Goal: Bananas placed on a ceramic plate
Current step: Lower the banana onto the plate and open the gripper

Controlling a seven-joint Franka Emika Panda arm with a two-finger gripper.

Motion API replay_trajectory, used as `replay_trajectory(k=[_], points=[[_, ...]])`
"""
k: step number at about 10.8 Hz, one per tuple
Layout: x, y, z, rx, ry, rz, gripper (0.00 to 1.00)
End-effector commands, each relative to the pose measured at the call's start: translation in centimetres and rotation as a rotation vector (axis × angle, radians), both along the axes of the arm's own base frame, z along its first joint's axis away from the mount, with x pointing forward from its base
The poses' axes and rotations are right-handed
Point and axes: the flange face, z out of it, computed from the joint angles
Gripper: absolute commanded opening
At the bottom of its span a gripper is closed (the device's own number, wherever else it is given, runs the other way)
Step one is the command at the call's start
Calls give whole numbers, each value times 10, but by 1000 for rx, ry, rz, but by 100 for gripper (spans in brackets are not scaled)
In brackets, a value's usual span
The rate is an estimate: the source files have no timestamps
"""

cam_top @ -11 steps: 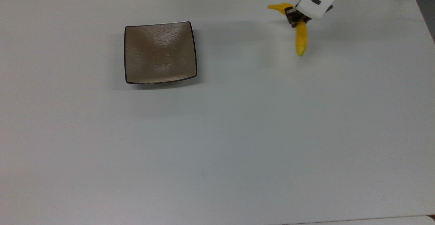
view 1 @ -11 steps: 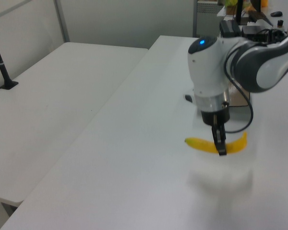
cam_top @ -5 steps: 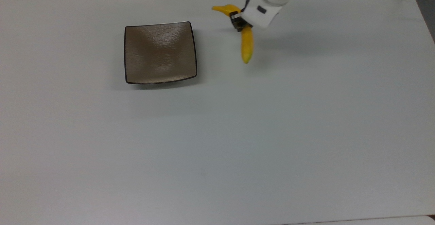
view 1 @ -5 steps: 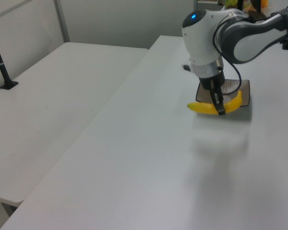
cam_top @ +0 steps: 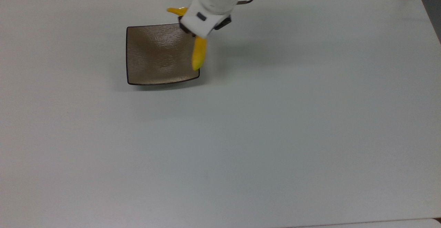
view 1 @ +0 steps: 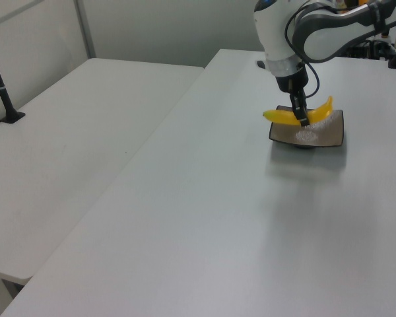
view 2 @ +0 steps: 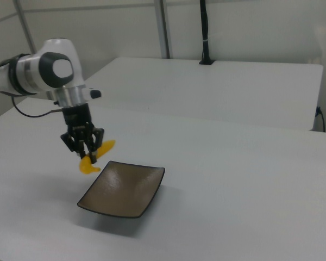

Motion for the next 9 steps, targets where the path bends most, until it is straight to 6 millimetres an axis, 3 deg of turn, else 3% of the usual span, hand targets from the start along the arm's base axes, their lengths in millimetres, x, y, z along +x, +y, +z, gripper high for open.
replay_trajectory(k=[1, 2, 3, 6, 9], points=[[2, -59, -6, -7, 46, 5, 9], [3, -68, -8, -13, 45, -16, 64], [5, -73, -10, -40, 46, -21, 100], [7, -77, -6, -56, 20, -63, 100], [17, -72, 18, -57, -120, -211, 100]])
